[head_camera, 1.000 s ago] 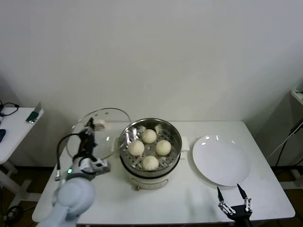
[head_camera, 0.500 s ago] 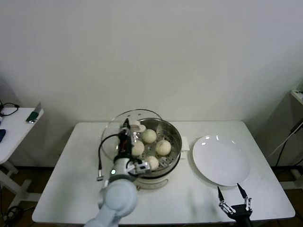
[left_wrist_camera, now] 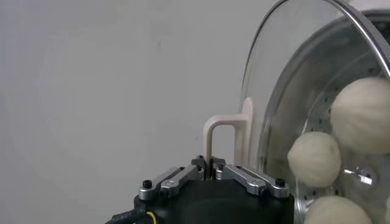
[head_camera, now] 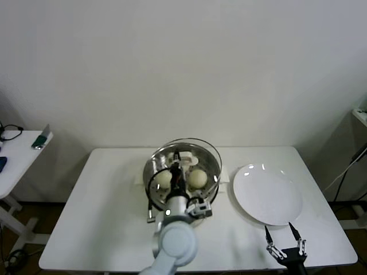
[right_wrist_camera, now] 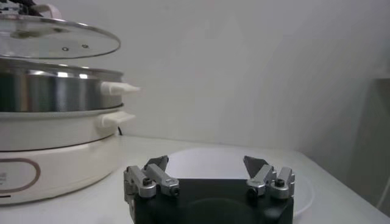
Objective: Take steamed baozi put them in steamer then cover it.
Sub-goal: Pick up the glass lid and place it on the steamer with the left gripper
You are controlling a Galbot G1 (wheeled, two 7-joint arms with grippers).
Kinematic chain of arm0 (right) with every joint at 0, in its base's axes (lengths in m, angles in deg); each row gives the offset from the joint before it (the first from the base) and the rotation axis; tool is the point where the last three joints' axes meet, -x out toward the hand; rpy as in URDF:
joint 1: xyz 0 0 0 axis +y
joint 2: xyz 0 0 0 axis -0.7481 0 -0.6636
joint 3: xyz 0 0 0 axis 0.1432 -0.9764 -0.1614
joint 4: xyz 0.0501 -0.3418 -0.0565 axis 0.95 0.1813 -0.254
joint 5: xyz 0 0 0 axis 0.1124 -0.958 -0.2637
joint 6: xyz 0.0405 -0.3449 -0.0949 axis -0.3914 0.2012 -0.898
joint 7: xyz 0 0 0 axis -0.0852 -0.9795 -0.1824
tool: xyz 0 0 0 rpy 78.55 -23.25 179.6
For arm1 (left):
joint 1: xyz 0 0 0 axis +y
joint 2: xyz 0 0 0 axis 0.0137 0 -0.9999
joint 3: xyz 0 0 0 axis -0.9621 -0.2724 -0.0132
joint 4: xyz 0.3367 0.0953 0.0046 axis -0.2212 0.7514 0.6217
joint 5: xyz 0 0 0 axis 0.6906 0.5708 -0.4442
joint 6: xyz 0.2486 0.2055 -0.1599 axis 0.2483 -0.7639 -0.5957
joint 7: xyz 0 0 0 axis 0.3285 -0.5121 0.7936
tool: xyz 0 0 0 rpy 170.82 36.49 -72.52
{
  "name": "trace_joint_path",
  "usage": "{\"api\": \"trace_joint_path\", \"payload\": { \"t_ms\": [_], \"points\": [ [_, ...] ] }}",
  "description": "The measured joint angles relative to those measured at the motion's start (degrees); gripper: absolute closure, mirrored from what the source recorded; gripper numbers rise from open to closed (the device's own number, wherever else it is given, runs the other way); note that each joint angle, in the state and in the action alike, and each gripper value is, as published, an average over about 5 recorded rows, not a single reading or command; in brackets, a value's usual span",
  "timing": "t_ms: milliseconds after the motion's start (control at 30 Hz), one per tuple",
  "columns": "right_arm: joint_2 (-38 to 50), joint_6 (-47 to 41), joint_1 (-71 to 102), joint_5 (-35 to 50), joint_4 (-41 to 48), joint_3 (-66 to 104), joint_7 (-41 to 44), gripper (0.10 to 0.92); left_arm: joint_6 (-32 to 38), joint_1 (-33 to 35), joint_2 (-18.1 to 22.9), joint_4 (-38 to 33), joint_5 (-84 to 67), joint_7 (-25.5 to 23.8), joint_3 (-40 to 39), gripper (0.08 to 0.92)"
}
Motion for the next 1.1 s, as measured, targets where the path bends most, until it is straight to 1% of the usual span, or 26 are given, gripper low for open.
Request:
{"api": "trace_joint_path", "payload": {
  "t_ms": [167,367,633,1100],
  "points": [
    [0.1,0.1,0.1,0.2,0.0,0.3,-0.1,0.203,0.0,0.0,1.3,2.3,1.3,0.8,-0.3,0.852],
    [0.3,0.1,0.1,0.5,0.0,0.5,-0.1,0.203,0.3,0.2,1.6,4.3,2.3,1.5,0.0,0.852],
    [0.0,0.2,0.2,0.5,0.0,0.5,-0.1,0.203,1.2,-0.3,0.9,6.1,3.1,2.6,0.8,0.852],
    [-0.1,0.4,0.6,0.6,0.1,0.5,0.0,0.203,2.6,-0.3,-0.5,7.2,3.9,3.4,1.6,0.852]
  ]
}}
